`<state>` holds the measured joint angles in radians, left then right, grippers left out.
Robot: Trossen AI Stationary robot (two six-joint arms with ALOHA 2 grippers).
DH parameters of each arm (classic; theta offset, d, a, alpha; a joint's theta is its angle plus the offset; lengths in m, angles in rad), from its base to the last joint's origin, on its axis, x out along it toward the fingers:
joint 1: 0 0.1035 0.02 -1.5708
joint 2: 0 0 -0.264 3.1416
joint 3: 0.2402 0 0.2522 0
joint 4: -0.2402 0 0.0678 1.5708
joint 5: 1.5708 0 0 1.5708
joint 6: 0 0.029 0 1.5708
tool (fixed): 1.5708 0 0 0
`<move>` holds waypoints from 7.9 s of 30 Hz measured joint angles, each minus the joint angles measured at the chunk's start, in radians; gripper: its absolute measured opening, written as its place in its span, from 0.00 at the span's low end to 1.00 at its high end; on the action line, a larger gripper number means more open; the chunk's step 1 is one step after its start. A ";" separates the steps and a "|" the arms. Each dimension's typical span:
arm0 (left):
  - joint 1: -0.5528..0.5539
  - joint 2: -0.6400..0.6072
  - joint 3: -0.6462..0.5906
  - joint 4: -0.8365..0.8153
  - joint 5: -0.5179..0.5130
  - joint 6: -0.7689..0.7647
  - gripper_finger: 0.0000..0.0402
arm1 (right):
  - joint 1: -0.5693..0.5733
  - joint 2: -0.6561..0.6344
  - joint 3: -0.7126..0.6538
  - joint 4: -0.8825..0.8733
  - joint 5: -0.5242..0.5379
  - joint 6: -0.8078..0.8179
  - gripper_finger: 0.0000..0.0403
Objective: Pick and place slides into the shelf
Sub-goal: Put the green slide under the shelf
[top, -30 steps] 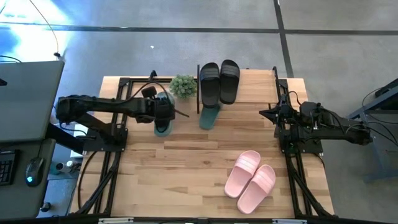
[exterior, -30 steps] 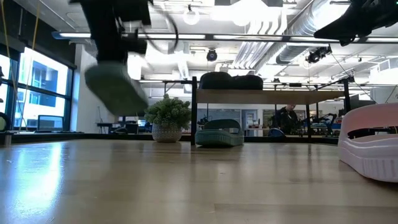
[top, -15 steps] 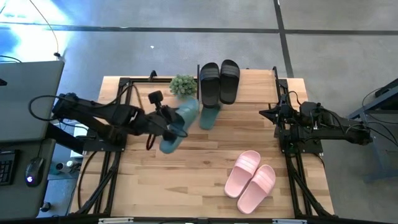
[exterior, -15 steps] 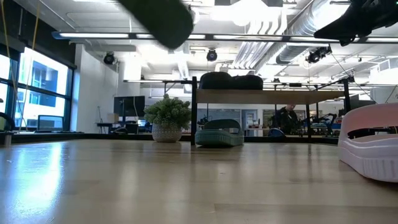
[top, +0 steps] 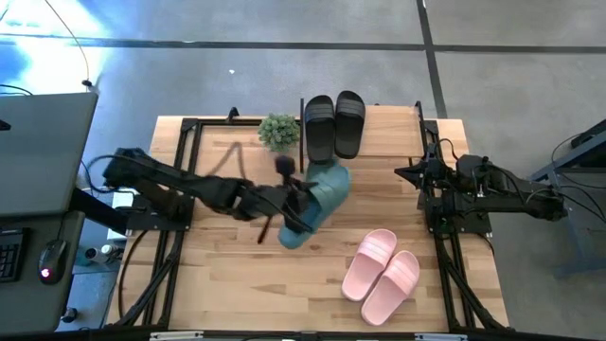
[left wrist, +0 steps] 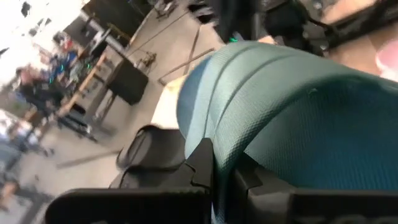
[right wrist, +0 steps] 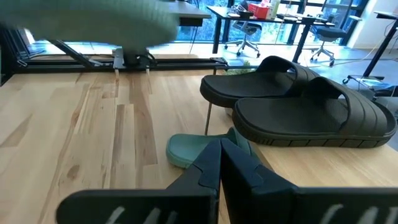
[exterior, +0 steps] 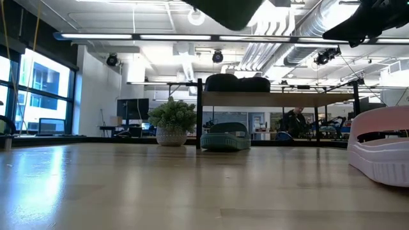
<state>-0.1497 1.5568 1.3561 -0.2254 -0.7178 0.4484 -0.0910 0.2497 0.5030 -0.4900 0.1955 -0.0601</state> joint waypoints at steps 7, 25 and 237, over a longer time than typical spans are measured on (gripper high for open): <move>0.007 0.245 0.135 -0.016 0.007 0.091 0.00 | 0.000 0.000 0.000 0.000 0.000 0.000 0.00; 0.135 0.618 0.334 -0.116 0.037 0.099 0.00 | 0.000 0.000 0.000 -0.002 -0.006 0.000 0.00; 0.084 0.238 0.007 -0.634 0.072 -0.639 0.52 | -0.163 1.291 -0.142 0.881 0.353 0.471 0.00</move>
<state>-0.0658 1.7950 1.3628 -0.8593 -0.6461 -0.1902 -0.2543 1.5410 0.3611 0.3905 0.5486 0.4114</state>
